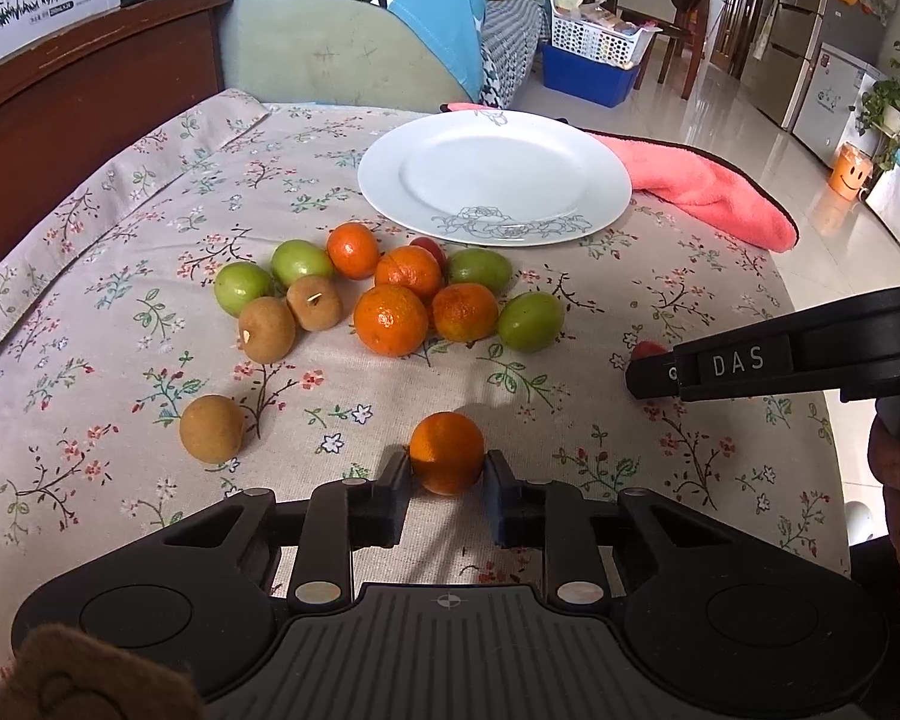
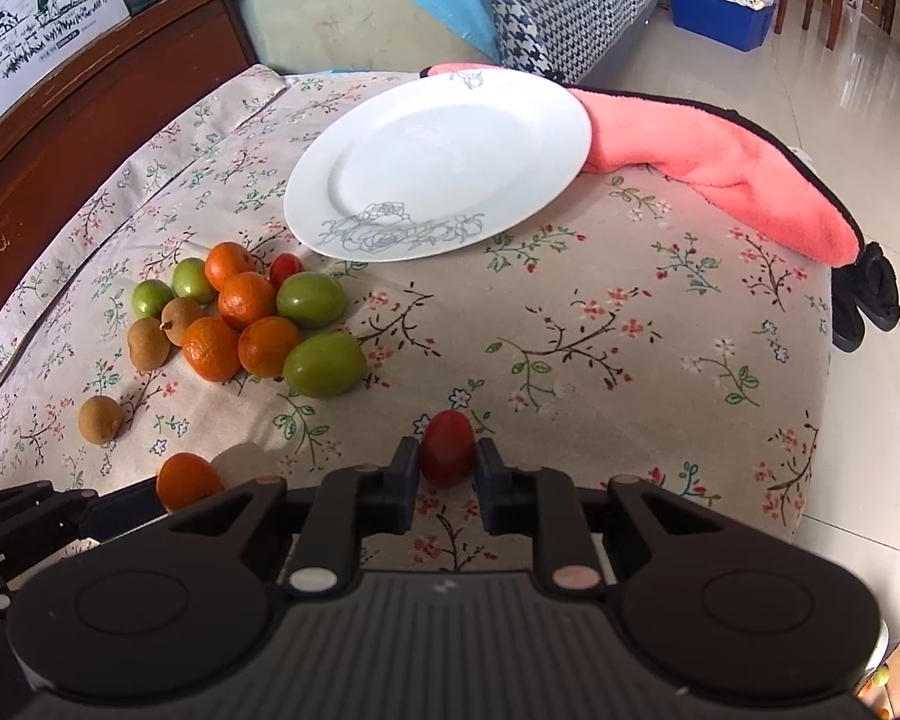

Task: Organize fruits
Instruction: 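Carry the cherry tomato and small orange over the white plate with both tools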

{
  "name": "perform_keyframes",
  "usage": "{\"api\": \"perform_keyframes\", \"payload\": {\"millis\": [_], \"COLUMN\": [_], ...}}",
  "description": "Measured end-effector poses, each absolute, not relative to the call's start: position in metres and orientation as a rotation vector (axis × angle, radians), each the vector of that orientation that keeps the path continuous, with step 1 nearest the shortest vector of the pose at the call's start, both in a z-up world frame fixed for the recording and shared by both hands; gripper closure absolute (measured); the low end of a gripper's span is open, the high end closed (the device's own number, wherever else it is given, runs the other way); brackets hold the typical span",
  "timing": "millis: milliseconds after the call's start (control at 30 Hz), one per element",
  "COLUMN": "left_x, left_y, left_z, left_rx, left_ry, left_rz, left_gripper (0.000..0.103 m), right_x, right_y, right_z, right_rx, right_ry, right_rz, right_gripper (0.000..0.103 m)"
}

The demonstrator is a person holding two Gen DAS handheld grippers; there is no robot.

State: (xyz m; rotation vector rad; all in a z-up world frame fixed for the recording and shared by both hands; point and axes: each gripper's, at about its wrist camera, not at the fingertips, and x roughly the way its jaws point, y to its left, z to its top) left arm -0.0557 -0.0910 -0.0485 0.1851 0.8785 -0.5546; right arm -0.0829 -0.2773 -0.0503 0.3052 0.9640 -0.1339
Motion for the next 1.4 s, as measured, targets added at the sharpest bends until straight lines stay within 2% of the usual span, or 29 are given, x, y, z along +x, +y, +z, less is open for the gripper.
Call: {"api": "perform_keyframes", "payload": {"millis": [467,700,1400], "left_x": [-0.014,0.022,0.092], "left_y": [-0.086,-0.108,-0.162], "left_z": [-0.010,-0.001,-0.035], "left_rx": [0.071,0.045,0.058], "left_ry": [0.840,0.847,0.877], "left_rz": [-0.517,-0.544,-0.636], "left_gripper": [0.080,0.080,0.080], "right_x": [-0.071,-0.043,0.020], "right_y": [-0.286,-0.298,-0.338], "right_z": [-0.016,0.003,-0.031], "right_rx": [0.375,0.377,0.463], "right_ry": [0.890,0.842,0.874], "right_rz": [-0.082,-0.067,-0.149], "right_gripper": [0.083,0.083,0.083]}}
